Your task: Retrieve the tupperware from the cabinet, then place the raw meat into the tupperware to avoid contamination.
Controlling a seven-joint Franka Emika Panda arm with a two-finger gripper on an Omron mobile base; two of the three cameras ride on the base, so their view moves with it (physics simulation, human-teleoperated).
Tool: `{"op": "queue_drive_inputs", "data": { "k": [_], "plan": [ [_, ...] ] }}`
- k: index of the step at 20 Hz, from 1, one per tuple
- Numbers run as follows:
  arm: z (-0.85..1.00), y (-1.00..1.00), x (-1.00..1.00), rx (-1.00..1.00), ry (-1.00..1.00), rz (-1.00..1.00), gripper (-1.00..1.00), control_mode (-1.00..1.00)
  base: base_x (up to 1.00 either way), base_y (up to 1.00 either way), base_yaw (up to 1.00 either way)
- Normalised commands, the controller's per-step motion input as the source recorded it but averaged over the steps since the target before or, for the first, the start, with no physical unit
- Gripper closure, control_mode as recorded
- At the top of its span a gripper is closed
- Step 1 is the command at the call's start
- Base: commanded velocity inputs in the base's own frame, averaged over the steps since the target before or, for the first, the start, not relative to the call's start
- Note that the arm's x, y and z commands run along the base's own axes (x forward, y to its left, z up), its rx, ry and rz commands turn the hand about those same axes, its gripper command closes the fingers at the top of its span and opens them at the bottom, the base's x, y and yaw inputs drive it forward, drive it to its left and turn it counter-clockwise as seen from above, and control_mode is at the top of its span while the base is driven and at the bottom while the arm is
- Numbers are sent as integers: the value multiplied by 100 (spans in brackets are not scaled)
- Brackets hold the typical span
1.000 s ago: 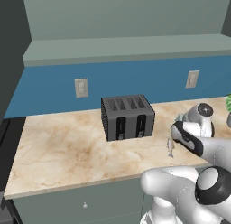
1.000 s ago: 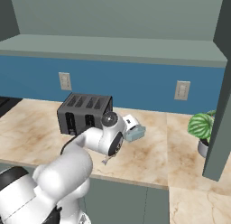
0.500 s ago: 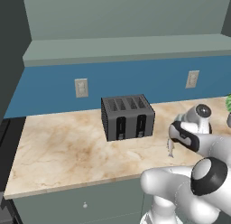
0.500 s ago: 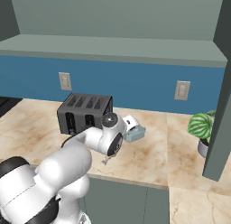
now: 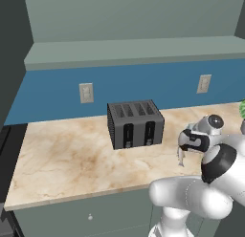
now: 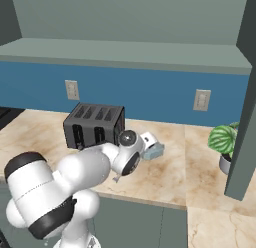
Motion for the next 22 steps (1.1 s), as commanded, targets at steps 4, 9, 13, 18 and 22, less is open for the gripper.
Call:
{"op": "queue_drive_inputs", "data": {
  "k": [4, 9, 13, 18, 22],
  "plan": [
    [-20, -5, 23, 0, 0, 0, 100, -100, 0, 0, 0],
    [-25, -5, 27, 0, 0, 1, 100, -100, 0, 0, 0],
    [-20, -5, 18, 0, 0, 1, 100, -100, 0, 0, 0],
    [-17, 0, 5, 0, 0, 0, 100, -100, 0, 0, 0],
    [-6, 0, 0, 0, 0, 0, -100, -100, 0, 0, 0]
  ]
}}
